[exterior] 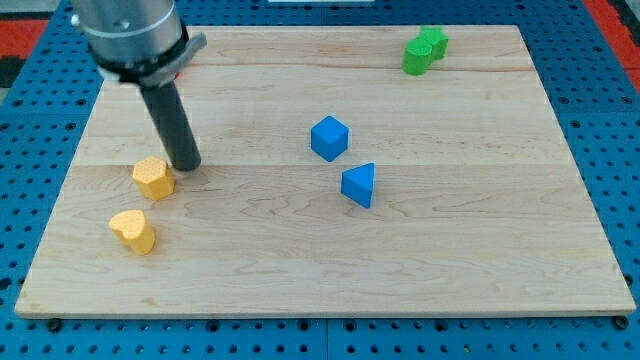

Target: Move the arm to the bottom side of the board

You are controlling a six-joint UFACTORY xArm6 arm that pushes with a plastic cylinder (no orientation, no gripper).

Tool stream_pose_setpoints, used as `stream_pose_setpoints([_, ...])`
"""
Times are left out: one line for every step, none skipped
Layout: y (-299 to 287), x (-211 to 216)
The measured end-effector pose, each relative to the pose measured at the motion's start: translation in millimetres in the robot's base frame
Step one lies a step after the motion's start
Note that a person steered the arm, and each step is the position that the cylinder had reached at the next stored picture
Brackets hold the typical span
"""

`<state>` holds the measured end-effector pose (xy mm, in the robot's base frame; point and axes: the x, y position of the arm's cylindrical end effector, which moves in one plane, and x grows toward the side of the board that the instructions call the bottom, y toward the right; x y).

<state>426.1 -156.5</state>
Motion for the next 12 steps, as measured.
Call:
stream_pose_setpoints([-18.2, 11.1])
stream_pose_setpoints([-18.4, 41.6])
stream_pose_setpoints([-12.1, 34.9])
stream_pose_setpoints([37.0, -6.7])
stream_pose_setpoints([69.8, -12.7])
stream_pose_setpoints([95.4, -41.2])
stream_pose_setpoints([136.1, -43.4])
stream_pose_setpoints([161.0, -21.4])
stream_pose_setpoints([161.0, 16.4])
stream_pose_setpoints([181.8, 33.1])
stream_pose_setpoints([204.6, 64.7])
stream_pose_setpoints([224.2, 86.9])
